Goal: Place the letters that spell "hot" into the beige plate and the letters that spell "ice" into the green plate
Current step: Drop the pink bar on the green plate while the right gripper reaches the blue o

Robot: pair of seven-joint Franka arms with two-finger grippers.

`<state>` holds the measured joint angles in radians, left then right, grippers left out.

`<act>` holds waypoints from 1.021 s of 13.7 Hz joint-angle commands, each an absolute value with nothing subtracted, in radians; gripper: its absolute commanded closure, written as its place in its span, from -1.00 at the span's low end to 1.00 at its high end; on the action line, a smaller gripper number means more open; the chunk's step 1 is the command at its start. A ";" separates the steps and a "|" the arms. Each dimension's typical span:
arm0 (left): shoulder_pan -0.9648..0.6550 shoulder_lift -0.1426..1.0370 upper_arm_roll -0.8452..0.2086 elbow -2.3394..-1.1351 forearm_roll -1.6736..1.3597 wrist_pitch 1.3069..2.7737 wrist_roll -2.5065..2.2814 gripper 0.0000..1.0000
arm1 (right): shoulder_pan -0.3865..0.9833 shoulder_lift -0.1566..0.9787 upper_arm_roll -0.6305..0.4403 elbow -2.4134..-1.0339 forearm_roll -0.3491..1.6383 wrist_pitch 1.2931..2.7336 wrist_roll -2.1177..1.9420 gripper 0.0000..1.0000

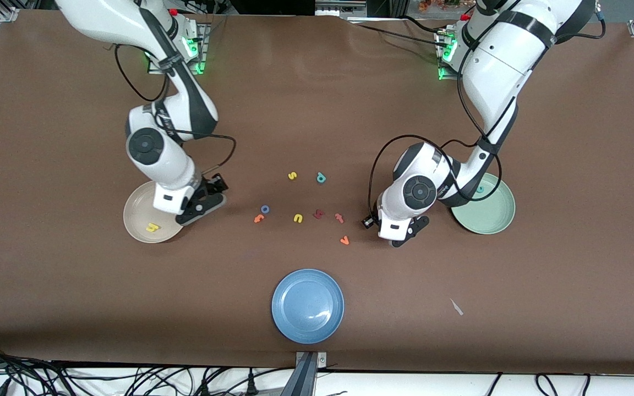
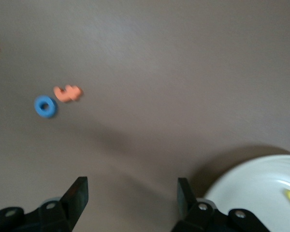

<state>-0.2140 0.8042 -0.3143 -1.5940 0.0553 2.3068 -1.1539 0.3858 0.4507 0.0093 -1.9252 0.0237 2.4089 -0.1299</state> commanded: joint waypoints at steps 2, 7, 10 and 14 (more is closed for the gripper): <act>-0.157 0.735 -0.313 -1.585 0.103 2.200 -1.093 0.48 | 0.432 0.558 0.043 -1.789 0.040 2.404 0.016 -0.65; -0.008 0.568 -0.318 -1.589 0.011 1.831 -0.733 0.48 | 0.494 0.646 0.072 -1.735 0.026 2.459 0.193 -0.64; 0.107 0.560 -0.313 -1.604 0.023 1.723 -0.516 0.51 | 0.497 0.663 0.072 -1.744 0.026 2.473 0.204 -0.62; 0.236 0.594 -0.311 -1.643 0.077 1.770 -0.341 0.51 | 0.497 0.686 0.074 -1.747 0.026 2.500 0.206 -0.51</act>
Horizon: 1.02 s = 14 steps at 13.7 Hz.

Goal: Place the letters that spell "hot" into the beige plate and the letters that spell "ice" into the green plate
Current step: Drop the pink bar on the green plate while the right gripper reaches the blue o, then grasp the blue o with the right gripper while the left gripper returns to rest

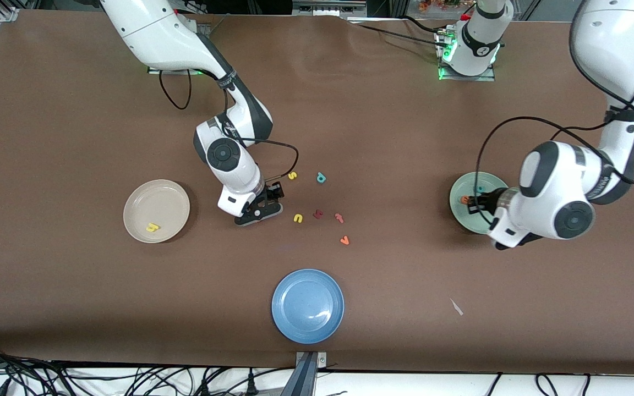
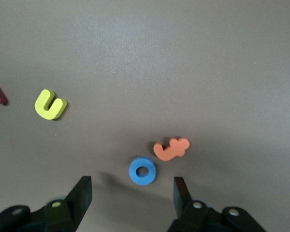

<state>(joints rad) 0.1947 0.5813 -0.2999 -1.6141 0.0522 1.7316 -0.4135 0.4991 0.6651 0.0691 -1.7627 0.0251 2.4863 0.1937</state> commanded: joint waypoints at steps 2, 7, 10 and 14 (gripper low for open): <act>0.252 0.621 -0.311 -1.698 0.103 1.872 -0.333 0.48 | 0.497 0.698 0.074 -1.746 0.026 2.525 0.206 -0.43; 0.258 0.624 -0.310 -1.737 0.129 1.931 -0.333 -0.99 | 0.505 0.712 0.074 -1.747 0.025 2.536 0.206 -0.26; 0.258 0.562 -0.316 -1.703 0.121 1.911 -0.341 -1.00 | 0.505 0.712 0.074 -1.747 0.021 2.537 0.204 0.04; 0.244 0.502 -0.342 -1.480 0.112 1.687 -0.339 -1.00 | 0.505 0.712 0.074 -1.747 0.021 2.536 0.198 0.56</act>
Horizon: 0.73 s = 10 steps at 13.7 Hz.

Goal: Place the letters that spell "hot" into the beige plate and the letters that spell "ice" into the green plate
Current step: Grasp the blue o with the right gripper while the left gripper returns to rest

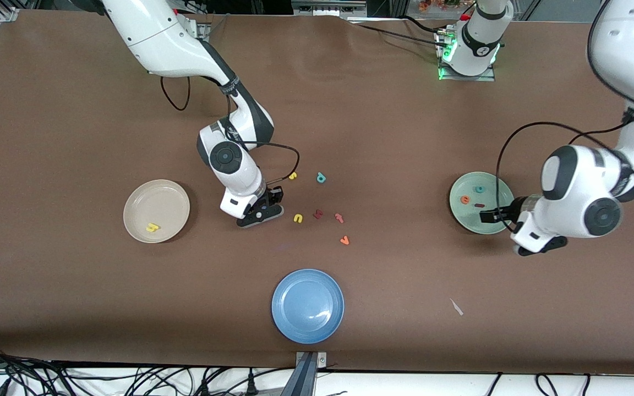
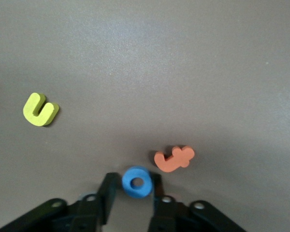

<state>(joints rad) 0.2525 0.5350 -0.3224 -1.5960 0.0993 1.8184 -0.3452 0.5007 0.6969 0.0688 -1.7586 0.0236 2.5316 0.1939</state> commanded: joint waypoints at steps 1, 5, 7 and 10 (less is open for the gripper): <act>0.248 0.502 -0.369 -1.403 0.113 1.608 -0.337 -1.00 | 0.503 0.712 0.074 -1.747 0.021 2.536 0.195 0.70; 0.245 0.434 -0.403 -1.250 0.114 1.517 -0.337 -1.00 | 0.499 0.700 0.074 -1.747 0.021 2.526 0.174 0.76; 0.245 0.370 -0.403 -1.250 0.114 1.517 -0.333 -1.00 | 0.471 0.651 0.072 -1.750 0.021 2.458 0.132 0.77; 0.244 0.339 -0.410 -1.232 0.112 1.517 -0.287 -1.00 | 0.382 0.551 0.072 -1.759 0.026 2.289 -0.016 0.77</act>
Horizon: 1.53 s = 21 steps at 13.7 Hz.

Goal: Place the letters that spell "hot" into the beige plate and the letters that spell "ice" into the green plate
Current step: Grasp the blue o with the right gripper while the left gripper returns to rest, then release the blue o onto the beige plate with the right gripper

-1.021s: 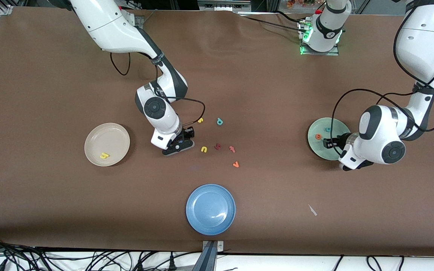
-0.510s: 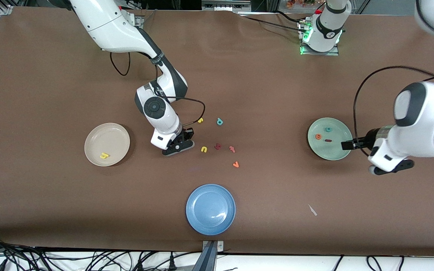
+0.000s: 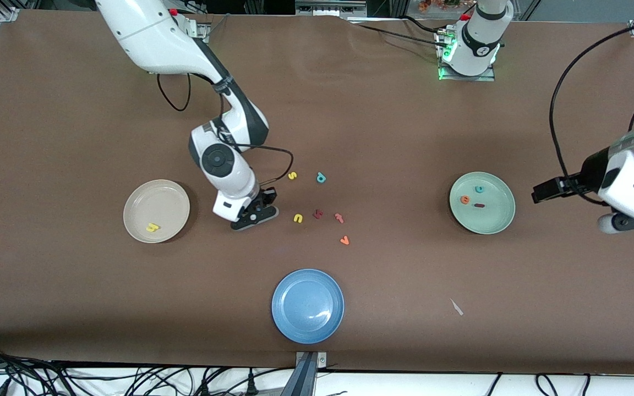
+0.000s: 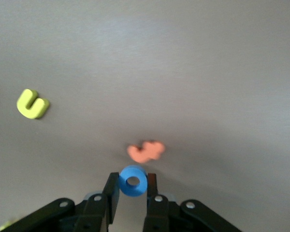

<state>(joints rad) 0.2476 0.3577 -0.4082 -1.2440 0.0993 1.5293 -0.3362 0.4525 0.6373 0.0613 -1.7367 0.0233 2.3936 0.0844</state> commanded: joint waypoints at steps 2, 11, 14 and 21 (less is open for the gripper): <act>0.247 0.337 -0.413 -1.213 0.110 1.513 -0.273 -1.00 | 0.332 0.490 0.063 -1.805 0.031 2.250 -0.136 0.77; 0.272 0.311 -0.410 -1.213 0.034 1.506 -0.279 -1.00 | 0.282 0.393 -0.147 -2.025 0.035 2.347 -0.574 -0.26; 0.272 0.311 -0.410 -1.213 0.034 1.506 -0.279 -1.00 | 0.281 0.393 -0.146 -2.022 0.038 2.349 -0.558 -0.58; -0.038 0.258 -0.077 -1.224 0.028 1.506 -0.267 -1.00 | 0.411 0.509 -0.084 -1.806 0.152 2.333 -0.304 -0.55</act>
<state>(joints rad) 0.0494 0.2997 -0.1921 -1.2192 0.0501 1.5250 -0.2967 0.3547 0.4414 -0.0840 -1.9167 0.1273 2.3490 -0.3936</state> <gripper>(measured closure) 0.000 0.220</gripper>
